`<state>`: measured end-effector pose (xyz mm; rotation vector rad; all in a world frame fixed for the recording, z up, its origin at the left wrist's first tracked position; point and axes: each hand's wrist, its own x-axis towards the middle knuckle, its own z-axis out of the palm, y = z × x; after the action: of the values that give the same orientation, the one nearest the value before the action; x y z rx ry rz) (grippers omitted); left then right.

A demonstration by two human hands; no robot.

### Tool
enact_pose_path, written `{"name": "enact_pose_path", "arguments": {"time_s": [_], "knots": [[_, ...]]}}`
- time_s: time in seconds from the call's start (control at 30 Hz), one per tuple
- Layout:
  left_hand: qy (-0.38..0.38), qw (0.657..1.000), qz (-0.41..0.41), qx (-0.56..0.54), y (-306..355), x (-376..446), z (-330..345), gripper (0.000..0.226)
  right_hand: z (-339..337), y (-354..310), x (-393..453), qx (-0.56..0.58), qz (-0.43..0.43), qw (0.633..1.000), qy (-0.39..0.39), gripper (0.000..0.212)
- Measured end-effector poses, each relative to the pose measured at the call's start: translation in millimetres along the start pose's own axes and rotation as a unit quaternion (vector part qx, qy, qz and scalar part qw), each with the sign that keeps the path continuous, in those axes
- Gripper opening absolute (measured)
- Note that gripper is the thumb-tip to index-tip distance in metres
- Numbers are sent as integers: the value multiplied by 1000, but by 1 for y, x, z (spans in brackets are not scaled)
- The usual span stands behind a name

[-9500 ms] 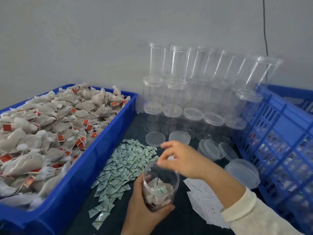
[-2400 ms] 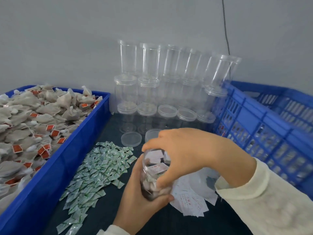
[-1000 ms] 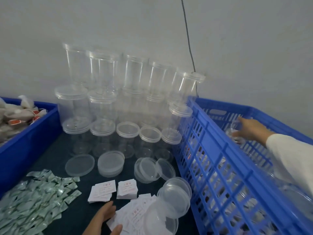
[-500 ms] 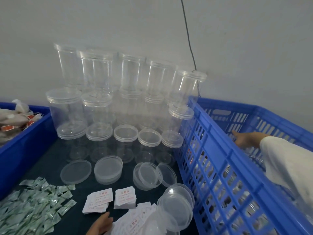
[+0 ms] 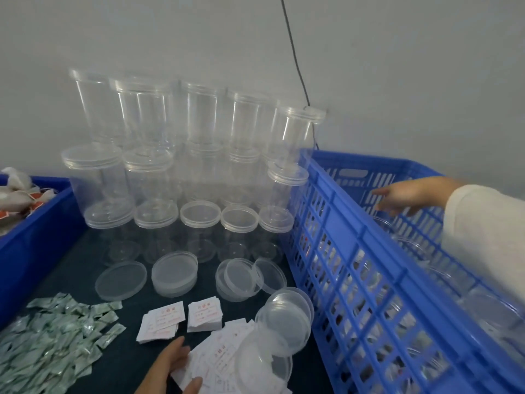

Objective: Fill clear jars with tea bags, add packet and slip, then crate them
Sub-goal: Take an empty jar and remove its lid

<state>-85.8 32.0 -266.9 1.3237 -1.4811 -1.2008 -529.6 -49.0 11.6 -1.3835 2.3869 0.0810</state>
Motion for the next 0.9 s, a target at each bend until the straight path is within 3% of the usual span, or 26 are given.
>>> {"name": "enact_pose_path", "arguments": {"time_s": [0.1,0.27,0.5,0.67,0.77,0.9], "knots": [[15,995,44,86,0,-15,-6,69,-5,-8,-26,7,-37,999,14,64],[-29,992,68,104,17,-22,-10,66,-1,-21,-75,62,-88,994,22,63],[-62,983,75,156,21,-24,-16,62,13,-48,-179,76,-157,976,130,55],[-65,981,91,156,24,-36,-23,60,42,-88,-262,127,-258,926,244,47],[-49,983,102,143,29,-45,-32,57,71,-124,-278,197,-311,896,247,40],[-9,982,111,151,40,-54,-56,55,97,-187,-244,275,-322,874,238,37]]}}
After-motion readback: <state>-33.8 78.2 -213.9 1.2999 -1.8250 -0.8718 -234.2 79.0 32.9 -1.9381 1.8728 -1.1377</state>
